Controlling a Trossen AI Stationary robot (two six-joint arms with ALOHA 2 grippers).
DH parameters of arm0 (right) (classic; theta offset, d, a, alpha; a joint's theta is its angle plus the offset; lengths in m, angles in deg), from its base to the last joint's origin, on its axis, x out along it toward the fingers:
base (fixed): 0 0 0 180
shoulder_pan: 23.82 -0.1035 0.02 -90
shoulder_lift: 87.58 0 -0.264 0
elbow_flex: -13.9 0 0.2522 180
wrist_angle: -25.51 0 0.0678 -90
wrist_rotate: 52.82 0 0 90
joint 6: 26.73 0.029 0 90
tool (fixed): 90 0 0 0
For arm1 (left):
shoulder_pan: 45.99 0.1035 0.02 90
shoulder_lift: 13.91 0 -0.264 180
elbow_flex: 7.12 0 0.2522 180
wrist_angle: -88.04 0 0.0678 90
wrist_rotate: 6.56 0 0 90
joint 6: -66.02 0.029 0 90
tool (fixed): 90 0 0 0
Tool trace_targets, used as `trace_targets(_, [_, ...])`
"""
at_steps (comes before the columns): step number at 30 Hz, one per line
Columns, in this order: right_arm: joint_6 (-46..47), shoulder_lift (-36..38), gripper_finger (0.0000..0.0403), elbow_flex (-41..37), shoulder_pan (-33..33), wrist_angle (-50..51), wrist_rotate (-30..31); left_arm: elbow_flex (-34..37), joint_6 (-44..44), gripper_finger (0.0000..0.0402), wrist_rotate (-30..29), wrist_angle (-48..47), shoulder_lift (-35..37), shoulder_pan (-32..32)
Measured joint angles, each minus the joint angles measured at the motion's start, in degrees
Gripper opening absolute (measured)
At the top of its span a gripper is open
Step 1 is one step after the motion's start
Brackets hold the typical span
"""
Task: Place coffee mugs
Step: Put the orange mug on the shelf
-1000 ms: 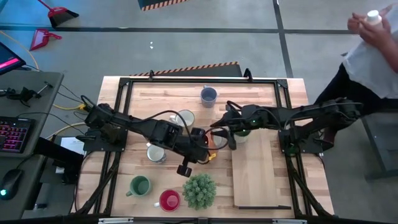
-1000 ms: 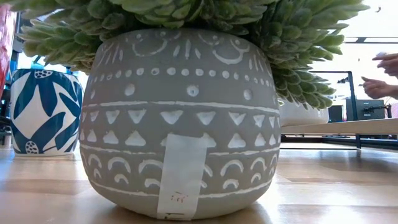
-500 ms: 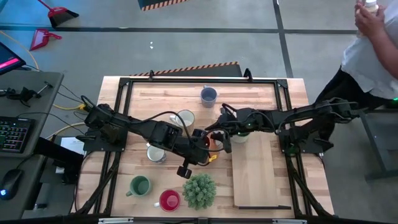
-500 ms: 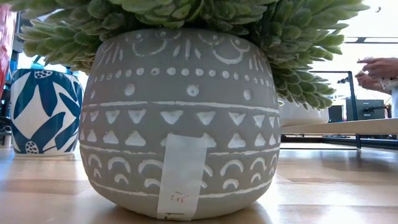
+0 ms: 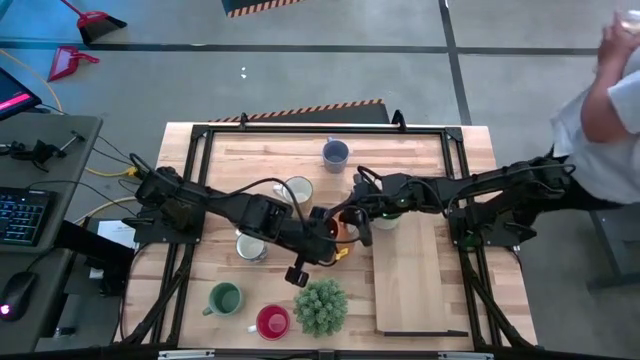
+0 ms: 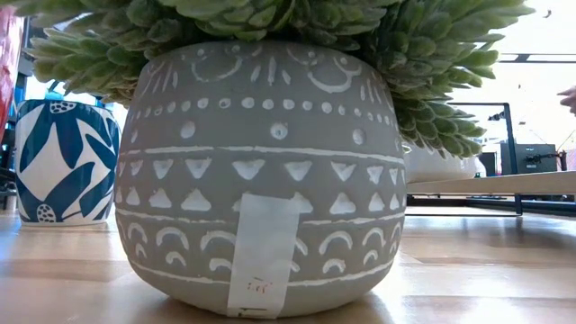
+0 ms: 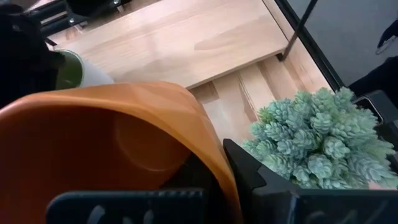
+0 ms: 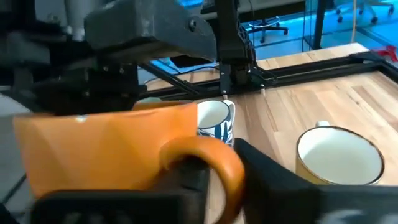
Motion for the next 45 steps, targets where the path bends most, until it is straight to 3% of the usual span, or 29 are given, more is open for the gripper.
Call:
trace_targets(6, [-0.1, 0.0, 0.001, 0.0, 0.1, -2.6, 1.2, 0.0, 0.0, 0.0006, -3.0, 0.5, 0.0, -0.1])
trace_targets(12, [-2.6, -0.1, 0.0008, 3.4, -0.2, 1.7, 1.9, 0.0, -0.1, 0.001, -7.0, 1.0, 0.3, -0.4])
trace_targets(19, [-3.7, 0.1, 0.0001, 5.9, -0.7, 4.1, 6.2, -3.4, -0.8, 0.0081, -16.3, 2.9, 1.0, -1.6])
trace_targets(28, [-4.1, 0.3, 0.0001, 5.8, -0.4, 4.4, 10.3, -8.2, -8.5, 0.0144, -20.1, -8.7, 4.3, -2.5])
trace_targets(32, [-6.3, 1.0, 0.0, 5.4, -0.7, 6.8, 11.8, -9.6, -12.6, 0.0157, -24.5, -13.2, 7.8, -4.3])
trace_targets(37, [-7.5, 4.8, 0.0001, 5.6, -0.3, 5.6, 22.1, -9.4, -18.2, 0.016, -27.3, -17.2, 11.3, -7.5])
trace_targets(41, [-9.8, 8.7, 0.0001, 5.6, -0.5, 7.7, 26.9, -9.4, -22.2, 0.016, -29.7, -21.7, 12.5, -9.4])
trace_targets(45, [-10.3, 14.8, 0.0001, 5.6, -0.9, 13.2, 35.9, -8.9, -25.6, 0.0161, -29.6, -25.2, 11.6, -9.9])
